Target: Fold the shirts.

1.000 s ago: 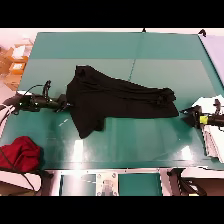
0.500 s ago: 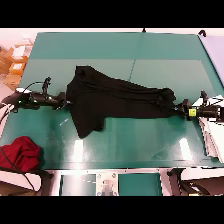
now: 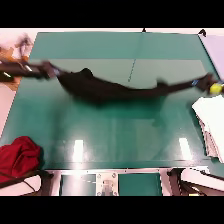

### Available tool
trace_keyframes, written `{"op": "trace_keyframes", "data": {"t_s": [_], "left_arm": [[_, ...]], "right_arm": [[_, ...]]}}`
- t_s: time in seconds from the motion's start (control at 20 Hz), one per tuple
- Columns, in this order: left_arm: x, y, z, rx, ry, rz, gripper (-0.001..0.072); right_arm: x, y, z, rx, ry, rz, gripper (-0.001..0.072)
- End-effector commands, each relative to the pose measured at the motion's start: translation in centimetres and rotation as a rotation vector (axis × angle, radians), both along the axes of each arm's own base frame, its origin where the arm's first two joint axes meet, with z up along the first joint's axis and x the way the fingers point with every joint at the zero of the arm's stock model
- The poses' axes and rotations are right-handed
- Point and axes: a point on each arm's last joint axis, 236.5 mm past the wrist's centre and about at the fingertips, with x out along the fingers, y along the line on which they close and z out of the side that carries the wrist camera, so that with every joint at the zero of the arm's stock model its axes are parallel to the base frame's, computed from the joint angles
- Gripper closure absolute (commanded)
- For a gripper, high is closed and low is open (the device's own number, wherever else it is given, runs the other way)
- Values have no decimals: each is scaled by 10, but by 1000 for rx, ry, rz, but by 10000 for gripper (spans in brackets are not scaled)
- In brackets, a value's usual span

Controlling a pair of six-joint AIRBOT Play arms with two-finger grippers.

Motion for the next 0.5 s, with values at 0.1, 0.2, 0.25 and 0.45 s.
{"op": "trace_keyframes", "data": {"t_s": [0.1, 0.2, 0.25, 0.45], "left_arm": [[-133, -10, 289, 204, -785, 109, 689], [-192, -7, 344, 280, -962, 194, 689], [-214, -1, 363, 315, -1024, 251, 689], [-256, 33, 388, 435, -1113, 461, 689]], "right_arm": [[-76, 37, 296, -316, -702, -188, 695], [-127, 51, 360, -432, -894, -307, 695], [-151, 56, 382, -490, -967, -373, 695], [-200, 73, 412, -629, -1088, -485, 695]]}}
